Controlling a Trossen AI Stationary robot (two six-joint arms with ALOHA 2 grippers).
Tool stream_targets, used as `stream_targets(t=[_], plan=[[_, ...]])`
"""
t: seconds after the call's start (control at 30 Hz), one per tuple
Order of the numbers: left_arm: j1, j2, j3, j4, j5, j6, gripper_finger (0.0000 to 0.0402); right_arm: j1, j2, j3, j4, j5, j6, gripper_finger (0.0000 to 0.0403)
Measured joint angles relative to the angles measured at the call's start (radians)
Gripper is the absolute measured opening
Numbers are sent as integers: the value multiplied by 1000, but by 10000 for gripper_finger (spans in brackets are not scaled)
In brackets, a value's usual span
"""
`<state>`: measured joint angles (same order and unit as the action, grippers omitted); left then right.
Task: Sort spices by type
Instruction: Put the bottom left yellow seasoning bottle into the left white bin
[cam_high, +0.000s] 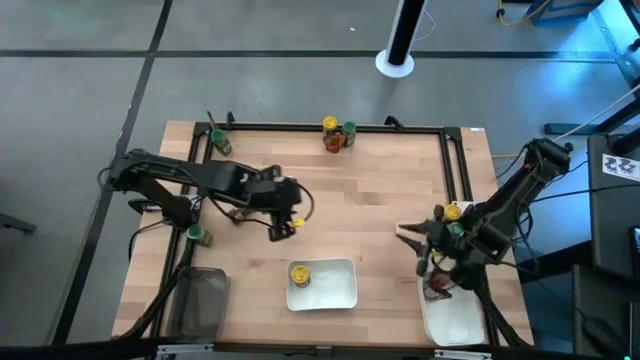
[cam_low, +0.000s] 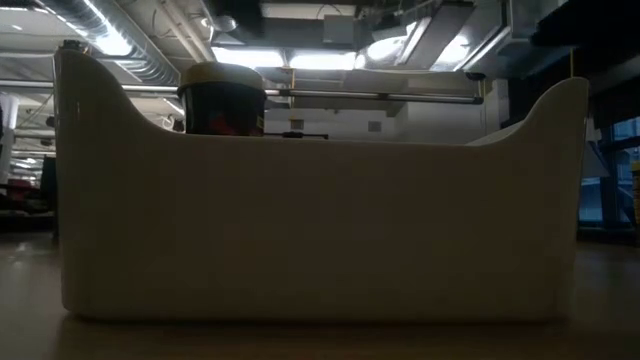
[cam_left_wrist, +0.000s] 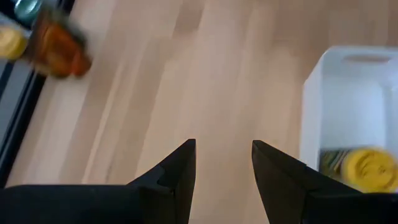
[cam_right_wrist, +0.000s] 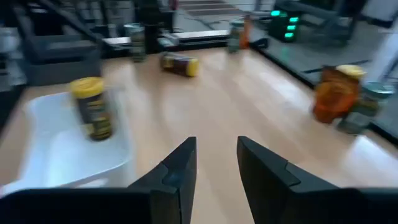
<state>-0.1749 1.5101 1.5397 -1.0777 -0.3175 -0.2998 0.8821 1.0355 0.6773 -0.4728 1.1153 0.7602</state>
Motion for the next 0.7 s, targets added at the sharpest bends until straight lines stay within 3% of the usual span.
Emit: stream_targets(t=[0.17,0.5,0.7], plan=[[0,-100,-114,-91,-37,-98,141,-127,2,0,0,-36,-88,128],[6,-141,-213,-110,-50,-154,141,-351,41,0,7,-193,-120,253],[59,-127,-214,-197,-34,-252,141,-415,119,0,11,-197,-143,285]])
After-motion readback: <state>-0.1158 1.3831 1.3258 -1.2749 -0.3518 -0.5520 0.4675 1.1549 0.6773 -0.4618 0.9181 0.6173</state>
